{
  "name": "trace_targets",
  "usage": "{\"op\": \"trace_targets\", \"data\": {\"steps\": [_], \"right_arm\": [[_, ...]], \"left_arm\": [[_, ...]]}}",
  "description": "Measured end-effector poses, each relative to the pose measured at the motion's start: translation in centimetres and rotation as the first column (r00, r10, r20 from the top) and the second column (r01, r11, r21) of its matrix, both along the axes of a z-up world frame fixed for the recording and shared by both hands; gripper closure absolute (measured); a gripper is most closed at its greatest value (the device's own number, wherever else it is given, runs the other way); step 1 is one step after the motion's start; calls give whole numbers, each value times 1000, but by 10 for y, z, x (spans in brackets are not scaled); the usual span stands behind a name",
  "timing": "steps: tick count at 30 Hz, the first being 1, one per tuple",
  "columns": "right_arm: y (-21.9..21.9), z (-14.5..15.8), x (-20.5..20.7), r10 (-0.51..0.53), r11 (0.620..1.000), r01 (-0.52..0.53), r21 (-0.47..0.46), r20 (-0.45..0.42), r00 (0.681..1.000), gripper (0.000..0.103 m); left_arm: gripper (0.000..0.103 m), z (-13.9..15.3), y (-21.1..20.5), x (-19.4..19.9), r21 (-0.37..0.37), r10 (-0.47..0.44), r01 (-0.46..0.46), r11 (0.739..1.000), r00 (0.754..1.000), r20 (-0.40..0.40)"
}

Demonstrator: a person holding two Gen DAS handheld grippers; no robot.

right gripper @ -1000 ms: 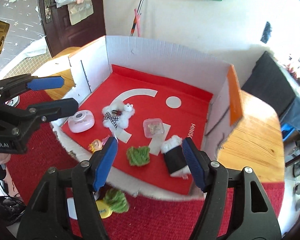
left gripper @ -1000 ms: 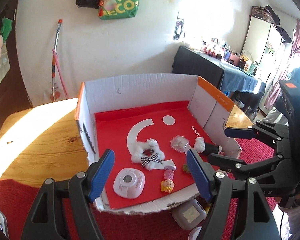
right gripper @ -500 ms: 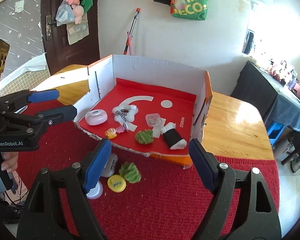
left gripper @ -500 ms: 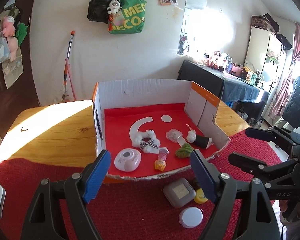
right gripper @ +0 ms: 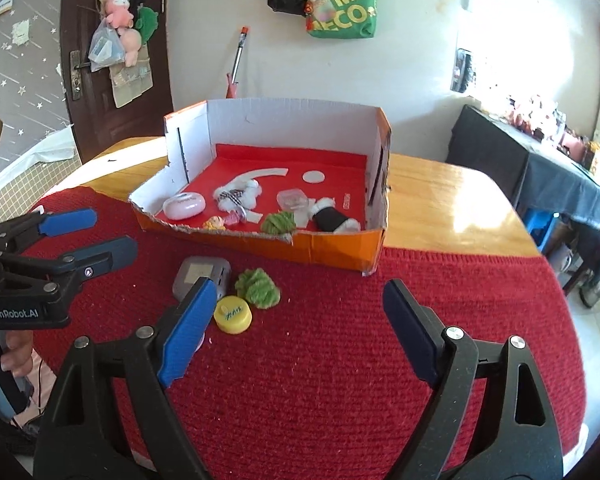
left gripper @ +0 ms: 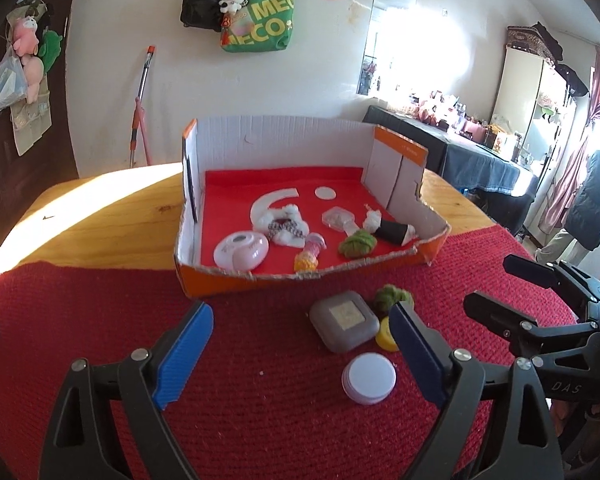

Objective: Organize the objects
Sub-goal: 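Withdraw both tools from the box back over the mat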

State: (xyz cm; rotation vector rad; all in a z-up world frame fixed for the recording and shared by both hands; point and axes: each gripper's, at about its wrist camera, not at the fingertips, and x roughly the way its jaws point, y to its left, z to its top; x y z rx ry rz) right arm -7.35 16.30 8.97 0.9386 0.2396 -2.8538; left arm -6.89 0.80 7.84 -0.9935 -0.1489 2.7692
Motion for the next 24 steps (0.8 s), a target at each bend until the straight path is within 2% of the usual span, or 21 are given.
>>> {"op": "trace_targets", "data": {"steps": [6, 12, 24], "right_arm": [[6, -21, 2, -22, 999, 24, -49, 42, 999, 18], [11, -38, 4, -35, 998, 39, -51, 82, 996, 18], [19, -46, 4, -53, 998, 58, -39, 107, 993, 18]], "left_arm": [[11, -23, 3, 6, 10, 1, -2, 1000, 999, 52], [11, -42, 8, 12, 2, -11, 11, 1000, 995, 96], [11, -53, 23, 10, 4, -74, 74, 997, 987, 141]]}}
